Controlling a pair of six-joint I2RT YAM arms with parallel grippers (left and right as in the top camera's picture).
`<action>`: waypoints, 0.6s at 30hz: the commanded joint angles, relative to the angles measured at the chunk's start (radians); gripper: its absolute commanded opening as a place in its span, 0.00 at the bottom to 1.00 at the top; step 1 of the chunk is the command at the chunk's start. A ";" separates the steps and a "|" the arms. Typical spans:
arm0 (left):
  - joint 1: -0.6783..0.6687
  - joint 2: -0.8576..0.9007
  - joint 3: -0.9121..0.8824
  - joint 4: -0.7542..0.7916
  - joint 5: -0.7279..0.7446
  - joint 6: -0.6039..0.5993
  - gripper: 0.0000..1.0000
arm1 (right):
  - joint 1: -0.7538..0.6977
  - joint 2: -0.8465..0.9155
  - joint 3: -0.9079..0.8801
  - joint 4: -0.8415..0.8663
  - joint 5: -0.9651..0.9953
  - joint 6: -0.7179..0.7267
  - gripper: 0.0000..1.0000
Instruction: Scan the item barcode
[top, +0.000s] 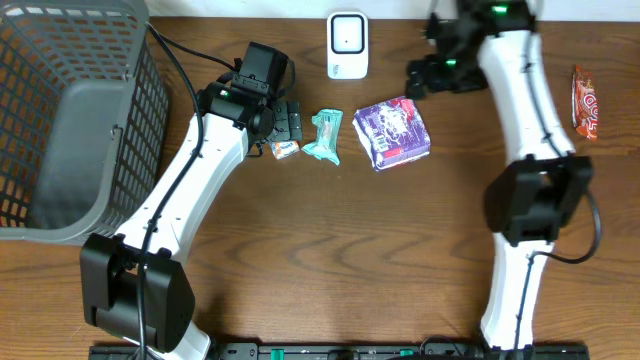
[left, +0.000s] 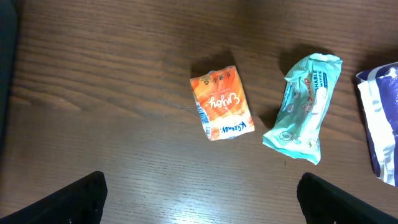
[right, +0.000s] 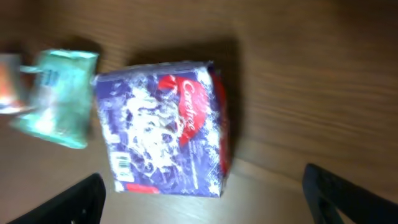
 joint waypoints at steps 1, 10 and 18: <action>0.003 0.007 0.016 -0.003 -0.013 -0.005 0.98 | -0.076 -0.006 -0.110 0.029 -0.386 -0.119 0.96; 0.003 0.007 0.016 -0.003 -0.013 -0.005 0.98 | -0.106 -0.006 -0.465 0.291 -0.457 -0.092 0.86; 0.003 0.007 0.016 -0.003 -0.013 -0.005 0.98 | -0.080 -0.007 -0.537 0.451 -0.457 0.043 0.01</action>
